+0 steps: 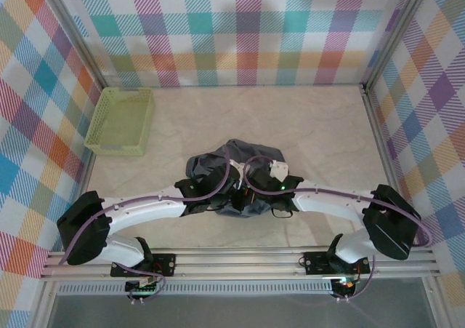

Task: Fold the inside-out t-shirt

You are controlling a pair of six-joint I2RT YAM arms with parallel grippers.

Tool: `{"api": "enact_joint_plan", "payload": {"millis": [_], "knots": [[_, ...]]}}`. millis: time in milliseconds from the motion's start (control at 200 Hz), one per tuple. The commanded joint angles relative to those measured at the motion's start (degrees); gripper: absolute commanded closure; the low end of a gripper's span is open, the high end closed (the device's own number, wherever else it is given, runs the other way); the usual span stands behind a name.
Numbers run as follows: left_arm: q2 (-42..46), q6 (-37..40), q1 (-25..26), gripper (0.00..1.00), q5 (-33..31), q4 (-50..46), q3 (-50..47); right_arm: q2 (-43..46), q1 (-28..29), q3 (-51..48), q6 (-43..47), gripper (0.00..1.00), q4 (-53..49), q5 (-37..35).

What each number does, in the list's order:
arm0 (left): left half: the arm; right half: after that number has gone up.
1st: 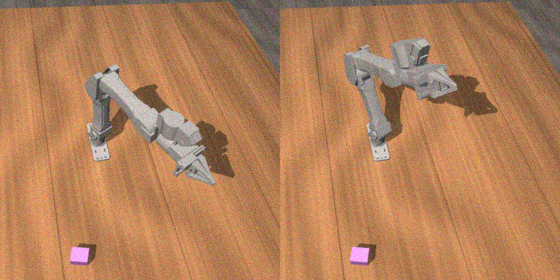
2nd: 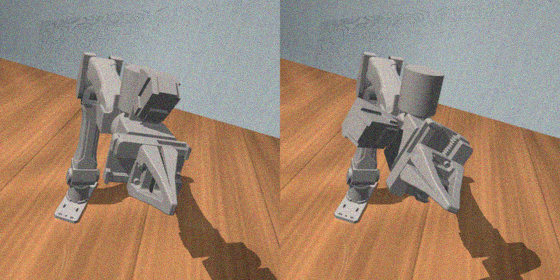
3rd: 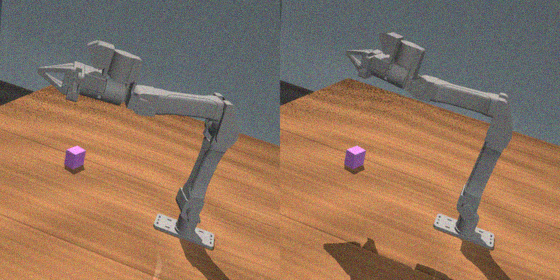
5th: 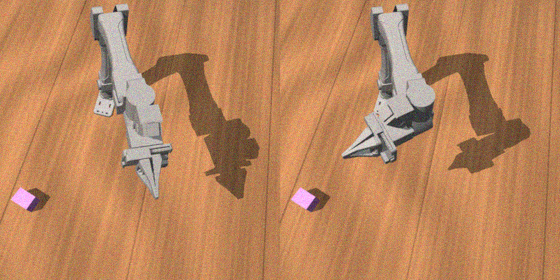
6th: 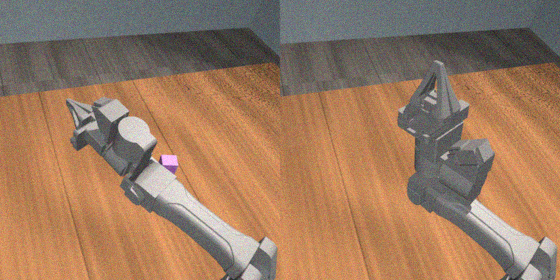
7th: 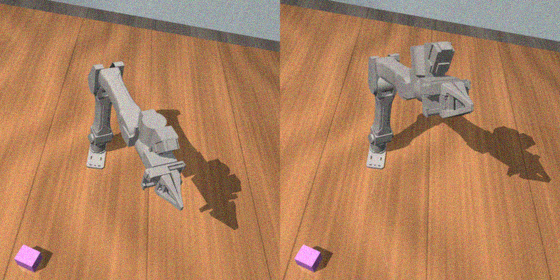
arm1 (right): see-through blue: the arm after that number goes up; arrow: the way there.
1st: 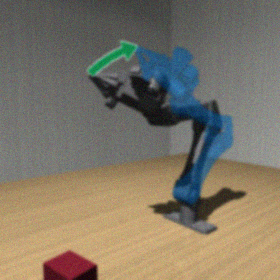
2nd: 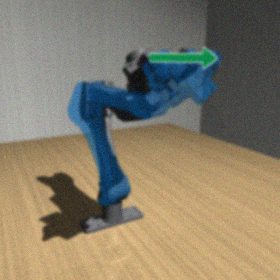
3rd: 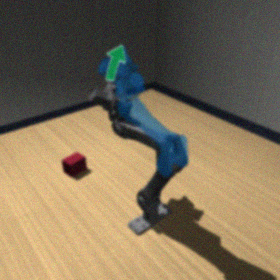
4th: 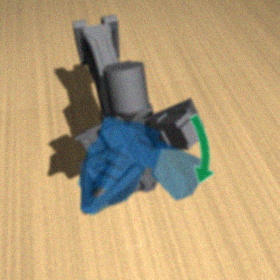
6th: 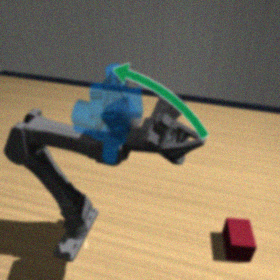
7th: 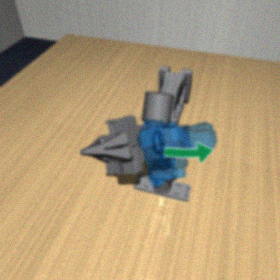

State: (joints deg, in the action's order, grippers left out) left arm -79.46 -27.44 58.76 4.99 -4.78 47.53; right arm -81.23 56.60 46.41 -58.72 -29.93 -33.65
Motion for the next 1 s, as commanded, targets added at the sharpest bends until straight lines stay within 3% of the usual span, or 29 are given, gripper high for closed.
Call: {"api": "enact_joint_plan", "payload": {"millis": [0, 450, 710, 900, 995], "knots": [[-0.61, -0.07, 1.18, 1.0, 0.65, 3.92, 1.59, -0.01, 0.28, 1.53, -4.82, 0.18, -4.89, -0.54], [-1.18, -0.33, 1.03, 1.0, -4.72, 1.93, 1.79, 10.8, 5.01, -7.33, -4.5, 0.4, -4.93, 9.83], [-0.82, -1.37, 0.92, 1.0, -5.44, 2.34, 0.99, 18.37, 5.1, -12.12, -7.99, 0.55, -11.48, 9.45], [-0.66, -1.73, 0.83, 1.0, -5.16, 2.79, 0.65, 25.38, 5.59, -13.93, 0.68, 0.53, -0.52, 12.37], [-0.43, -1.78, 0.75, 1.0, -5.32, 2.87, 0.46, 24.19, 6.01, -12.65, 1.51, 0.51, 3.12, 13.36]]}}
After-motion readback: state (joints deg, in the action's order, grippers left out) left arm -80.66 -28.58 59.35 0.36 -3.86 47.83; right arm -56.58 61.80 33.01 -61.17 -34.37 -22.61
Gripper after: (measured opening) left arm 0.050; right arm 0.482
